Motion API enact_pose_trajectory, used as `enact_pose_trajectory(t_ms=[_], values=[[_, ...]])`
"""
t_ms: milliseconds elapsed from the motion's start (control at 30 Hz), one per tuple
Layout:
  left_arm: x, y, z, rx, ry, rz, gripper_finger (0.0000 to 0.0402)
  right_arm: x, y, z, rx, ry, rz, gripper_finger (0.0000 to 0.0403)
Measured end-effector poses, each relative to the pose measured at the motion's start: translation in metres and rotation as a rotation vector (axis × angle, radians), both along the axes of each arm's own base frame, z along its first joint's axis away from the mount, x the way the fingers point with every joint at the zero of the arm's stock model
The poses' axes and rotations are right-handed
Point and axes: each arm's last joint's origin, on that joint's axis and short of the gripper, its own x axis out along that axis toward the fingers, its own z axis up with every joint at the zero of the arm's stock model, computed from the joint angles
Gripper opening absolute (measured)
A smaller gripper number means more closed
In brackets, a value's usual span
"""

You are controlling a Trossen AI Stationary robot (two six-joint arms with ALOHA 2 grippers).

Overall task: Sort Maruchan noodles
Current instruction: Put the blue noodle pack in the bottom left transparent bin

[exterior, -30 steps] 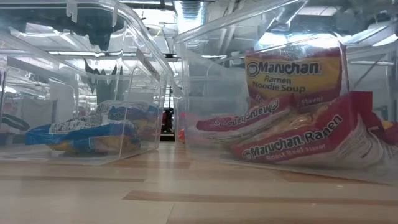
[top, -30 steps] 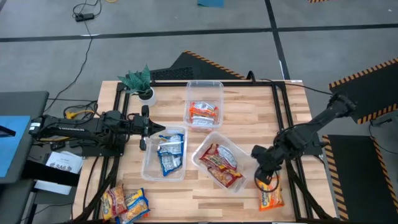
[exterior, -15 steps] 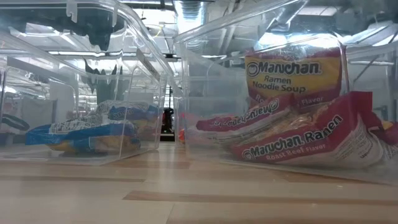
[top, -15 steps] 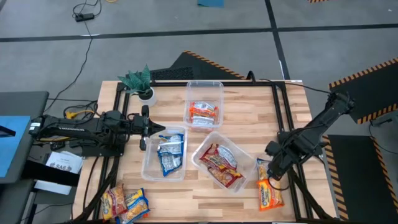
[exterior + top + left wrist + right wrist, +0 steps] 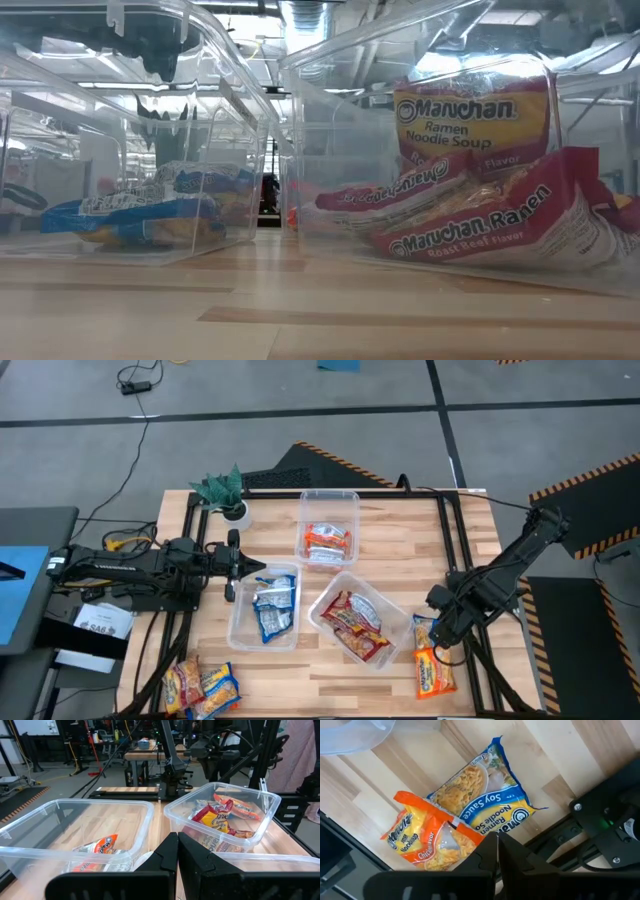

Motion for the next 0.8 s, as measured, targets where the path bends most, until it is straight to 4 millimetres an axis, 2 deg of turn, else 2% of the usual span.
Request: enact_pose_trajectory(t_ms=[800], values=[[0.0, 0.0, 0.0, 0.001, 0.0, 0.0, 0.0, -0.0012, -0.0021, -0.0002, -0.034, 0.0, -0.002, 0.0041]])
